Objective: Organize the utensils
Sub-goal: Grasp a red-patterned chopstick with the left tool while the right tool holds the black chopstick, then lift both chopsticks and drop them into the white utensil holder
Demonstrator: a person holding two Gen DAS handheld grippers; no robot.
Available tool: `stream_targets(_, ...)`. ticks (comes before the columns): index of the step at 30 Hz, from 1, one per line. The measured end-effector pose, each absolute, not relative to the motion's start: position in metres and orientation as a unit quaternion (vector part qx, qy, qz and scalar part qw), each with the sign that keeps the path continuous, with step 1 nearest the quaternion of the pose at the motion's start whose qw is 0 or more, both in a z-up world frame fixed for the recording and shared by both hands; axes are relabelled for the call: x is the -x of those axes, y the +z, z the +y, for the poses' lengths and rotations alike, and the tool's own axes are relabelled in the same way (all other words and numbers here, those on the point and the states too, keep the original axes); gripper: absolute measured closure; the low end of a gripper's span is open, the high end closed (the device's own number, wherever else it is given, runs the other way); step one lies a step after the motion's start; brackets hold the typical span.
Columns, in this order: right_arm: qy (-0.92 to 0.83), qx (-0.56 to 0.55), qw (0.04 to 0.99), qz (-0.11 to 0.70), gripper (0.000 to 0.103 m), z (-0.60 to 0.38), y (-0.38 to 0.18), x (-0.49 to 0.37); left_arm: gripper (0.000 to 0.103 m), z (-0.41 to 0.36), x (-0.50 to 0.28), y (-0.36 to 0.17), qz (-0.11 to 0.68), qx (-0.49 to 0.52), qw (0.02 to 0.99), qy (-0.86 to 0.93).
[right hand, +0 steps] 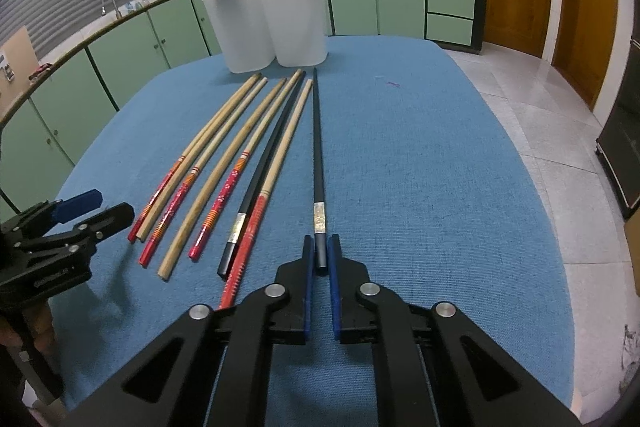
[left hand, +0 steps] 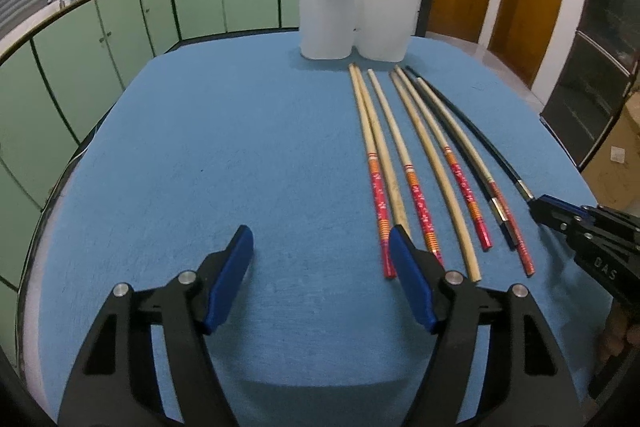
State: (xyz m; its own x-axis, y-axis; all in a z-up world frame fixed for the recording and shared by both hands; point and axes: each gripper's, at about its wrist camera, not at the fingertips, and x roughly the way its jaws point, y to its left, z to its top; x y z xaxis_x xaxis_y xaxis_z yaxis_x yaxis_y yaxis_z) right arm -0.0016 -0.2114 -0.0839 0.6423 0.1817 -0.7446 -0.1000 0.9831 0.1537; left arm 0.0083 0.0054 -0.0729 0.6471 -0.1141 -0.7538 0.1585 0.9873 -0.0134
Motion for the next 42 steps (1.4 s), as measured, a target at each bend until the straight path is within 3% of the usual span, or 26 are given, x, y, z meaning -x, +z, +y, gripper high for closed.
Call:
stream_targets(16,0.078,-0.043,0.905,0.415,0.094,-0.209,-0.084,0.001,0.036,-0.003,-0.015,-0.082,0.435,-0.051,0.896,-0.064)
stream_targets(18,0.077,-0.041,0.905,0.415,0.093,-0.209,-0.084,0.001,0.04,-0.004,-0.014,-0.082,0.435,-0.05,0.897,-0.067)
stream_targets(28,0.071,-0.022,0.906,0.417,0.096,-0.202,-0.085,0.001,0.097,-0.024,-0.005,-0.08,0.425,-0.079,0.895,-0.111)
stream_targets(35,0.072,-0.034,0.914,0.397,0.097,-0.208,-0.075,0.006,0.098,-0.018,-0.002,-0.069,0.418,-0.062,0.9,-0.107)
stream_targets(42,0.081,-0.034,0.936,0.34,0.097,-0.216,-0.032,0.013,0.098,-0.01,0.007,-0.01,0.351,-0.053,0.929,-0.102)
